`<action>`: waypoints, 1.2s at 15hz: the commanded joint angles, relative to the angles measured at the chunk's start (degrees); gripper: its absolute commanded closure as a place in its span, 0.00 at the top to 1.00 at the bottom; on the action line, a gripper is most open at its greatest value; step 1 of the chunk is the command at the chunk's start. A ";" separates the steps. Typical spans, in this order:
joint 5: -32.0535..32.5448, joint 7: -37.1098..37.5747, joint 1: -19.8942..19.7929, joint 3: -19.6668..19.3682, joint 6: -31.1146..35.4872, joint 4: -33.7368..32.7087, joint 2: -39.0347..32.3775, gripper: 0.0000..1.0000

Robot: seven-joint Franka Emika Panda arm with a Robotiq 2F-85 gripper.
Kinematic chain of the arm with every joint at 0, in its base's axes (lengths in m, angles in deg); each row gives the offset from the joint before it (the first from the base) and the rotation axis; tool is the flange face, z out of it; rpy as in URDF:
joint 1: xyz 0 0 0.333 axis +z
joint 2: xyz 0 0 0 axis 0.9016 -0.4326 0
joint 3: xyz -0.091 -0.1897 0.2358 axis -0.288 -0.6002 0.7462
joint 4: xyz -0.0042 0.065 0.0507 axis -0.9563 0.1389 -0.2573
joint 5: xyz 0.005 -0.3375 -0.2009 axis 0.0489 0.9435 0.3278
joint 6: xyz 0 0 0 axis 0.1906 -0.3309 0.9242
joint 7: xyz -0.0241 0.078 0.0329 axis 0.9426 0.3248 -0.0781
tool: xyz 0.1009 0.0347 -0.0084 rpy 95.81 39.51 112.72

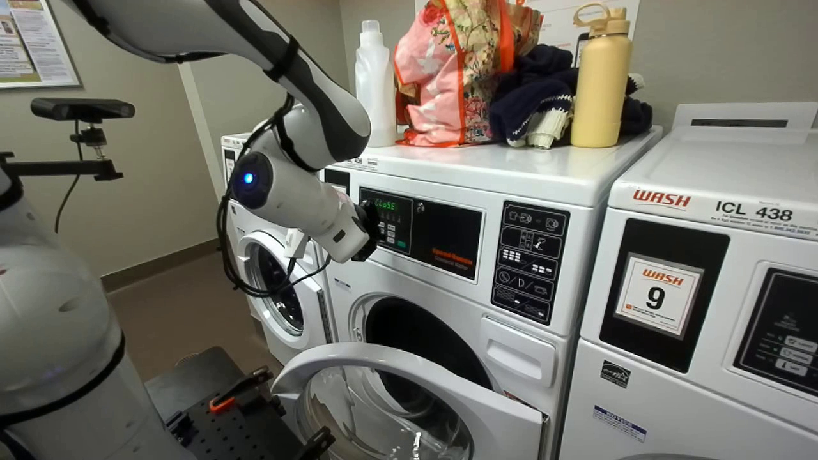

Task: Press the control pad

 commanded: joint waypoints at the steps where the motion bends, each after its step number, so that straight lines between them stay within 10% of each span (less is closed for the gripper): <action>1: 0.00 0.04 -1.90 1.46 -1.05 -1.06 -1.42 0.00; 18: 0.13 -1.40 -2.27 1.76 -1.13 -7.82 -7.83 0.00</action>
